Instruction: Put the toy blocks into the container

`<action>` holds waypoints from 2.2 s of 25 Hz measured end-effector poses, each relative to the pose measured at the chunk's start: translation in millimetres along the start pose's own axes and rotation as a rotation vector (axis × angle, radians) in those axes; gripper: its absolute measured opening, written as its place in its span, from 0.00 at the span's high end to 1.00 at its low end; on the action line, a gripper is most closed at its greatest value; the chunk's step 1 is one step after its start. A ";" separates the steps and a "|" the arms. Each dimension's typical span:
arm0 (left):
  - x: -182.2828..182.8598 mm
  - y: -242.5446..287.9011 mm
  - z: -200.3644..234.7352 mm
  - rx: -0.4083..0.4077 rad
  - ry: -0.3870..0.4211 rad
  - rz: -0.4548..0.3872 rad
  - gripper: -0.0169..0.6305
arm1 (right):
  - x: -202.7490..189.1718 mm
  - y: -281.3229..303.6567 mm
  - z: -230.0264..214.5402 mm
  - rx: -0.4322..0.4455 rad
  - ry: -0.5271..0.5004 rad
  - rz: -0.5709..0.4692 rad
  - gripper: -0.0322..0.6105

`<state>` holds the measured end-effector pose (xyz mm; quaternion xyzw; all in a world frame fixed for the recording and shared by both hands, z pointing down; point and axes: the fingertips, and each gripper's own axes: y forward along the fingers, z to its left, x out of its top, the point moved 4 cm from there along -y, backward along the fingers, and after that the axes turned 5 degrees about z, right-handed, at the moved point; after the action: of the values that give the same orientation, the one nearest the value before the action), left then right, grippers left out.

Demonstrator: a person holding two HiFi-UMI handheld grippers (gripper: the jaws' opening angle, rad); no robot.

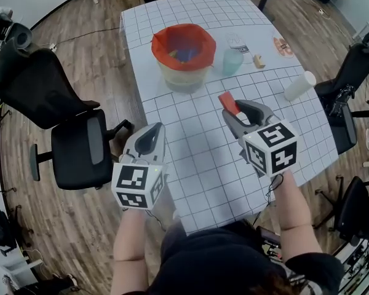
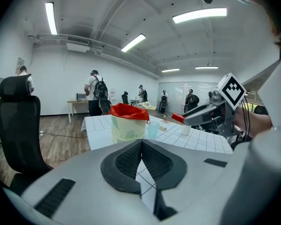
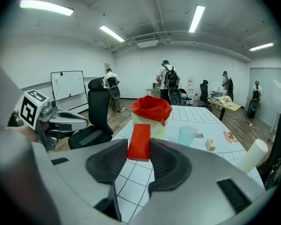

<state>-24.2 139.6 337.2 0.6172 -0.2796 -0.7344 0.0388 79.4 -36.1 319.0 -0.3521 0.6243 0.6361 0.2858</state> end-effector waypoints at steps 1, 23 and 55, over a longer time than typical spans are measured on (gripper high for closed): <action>2.2 -0.2 6.4 0.004 -0.001 -0.006 0.93 | 8.5 3.4 2.8 0.002 -0.011 -0.010 0.70; 34.7 45.9 80.2 0.003 -0.013 -0.068 0.93 | 107.6 118.8 -10.9 -0.064 -0.136 -0.128 0.69; 6.7 -8.4 83.2 -0.076 0.003 -0.055 0.93 | 48.5 40.0 22.2 -0.298 0.002 -0.177 0.76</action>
<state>-100.6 174.1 334.2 0.6240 -0.2344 -0.7442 0.0428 16.7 -20.0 303.1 -0.4448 0.4899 0.6935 0.2850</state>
